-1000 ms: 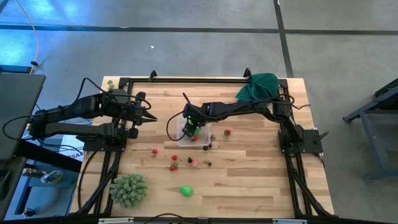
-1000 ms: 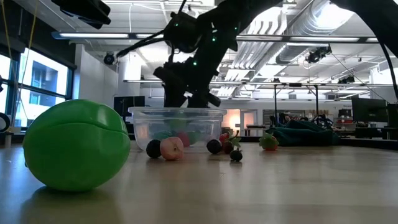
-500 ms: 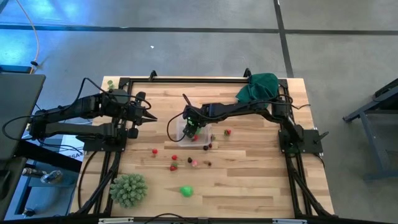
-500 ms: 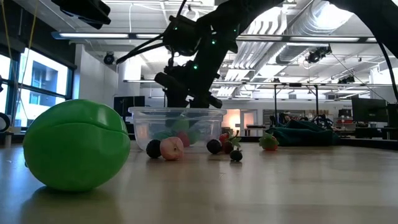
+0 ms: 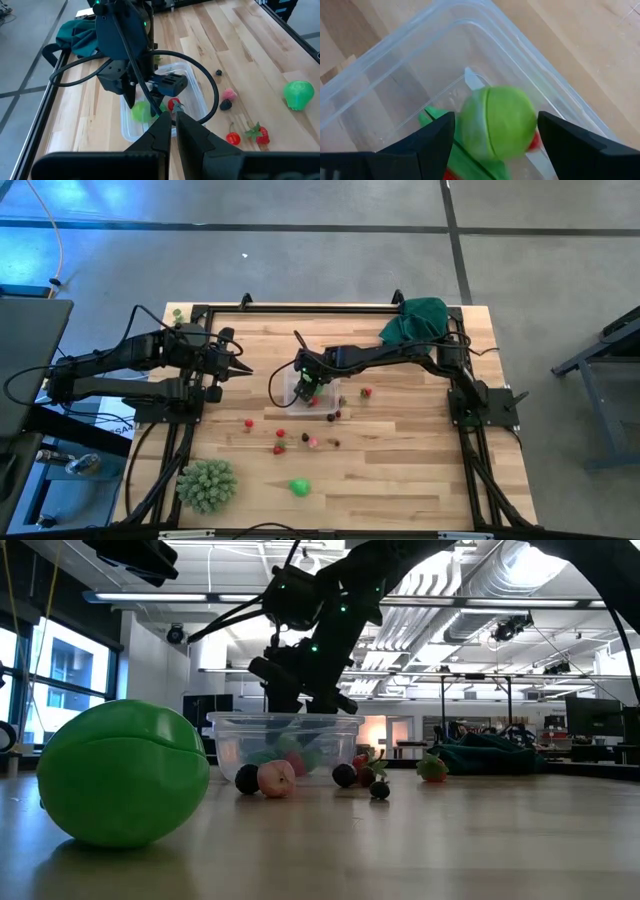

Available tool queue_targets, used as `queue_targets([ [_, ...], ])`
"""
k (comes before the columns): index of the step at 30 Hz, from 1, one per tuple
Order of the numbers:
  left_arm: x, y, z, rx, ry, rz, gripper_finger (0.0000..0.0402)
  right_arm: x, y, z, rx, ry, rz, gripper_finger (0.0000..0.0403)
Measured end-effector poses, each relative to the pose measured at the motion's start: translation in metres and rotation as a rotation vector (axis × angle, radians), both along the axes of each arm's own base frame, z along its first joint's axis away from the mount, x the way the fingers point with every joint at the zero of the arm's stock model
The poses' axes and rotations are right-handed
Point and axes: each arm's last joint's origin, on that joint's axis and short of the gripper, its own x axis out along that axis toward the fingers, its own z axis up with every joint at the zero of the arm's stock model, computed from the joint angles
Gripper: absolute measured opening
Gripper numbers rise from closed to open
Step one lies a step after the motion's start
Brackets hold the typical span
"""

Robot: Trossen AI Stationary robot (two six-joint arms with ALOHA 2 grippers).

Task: Pick and placing Produce into tupperware
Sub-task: Put the green cabbage into the transparent container, then put the red strawberry into the transparent container

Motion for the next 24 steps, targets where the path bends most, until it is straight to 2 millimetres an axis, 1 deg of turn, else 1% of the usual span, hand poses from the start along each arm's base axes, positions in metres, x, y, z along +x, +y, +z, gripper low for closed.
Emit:
queue_targets([
  [10,0.000,0.000,0.000,0.000,0.000,0.000,0.0019,0.001,0.002,0.000,-0.005,-0.006,0.009,0.0280],
  [14,0.000,0.000,0.000,0.000,0.000,0.000,0.0019,0.003,0.005,0.008,-0.006,-0.011,0.016,0.0280],
  [18,0.000,0.000,0.000,0.000,0.000,0.000,0.0019,0.005,0.014,0.028,-0.023,0.031,0.028,0.0280],
  [21,0.000,0.000,0.000,0.000,0.000,0.000,0.0019,0.005,0.028,0.054,-0.080,0.079,0.030,0.0280],
  [24,0.000,0.000,0.000,0.000,0.000,0.000,0.0019,0.001,0.049,0.084,-0.160,0.120,0.038,0.0280],
])
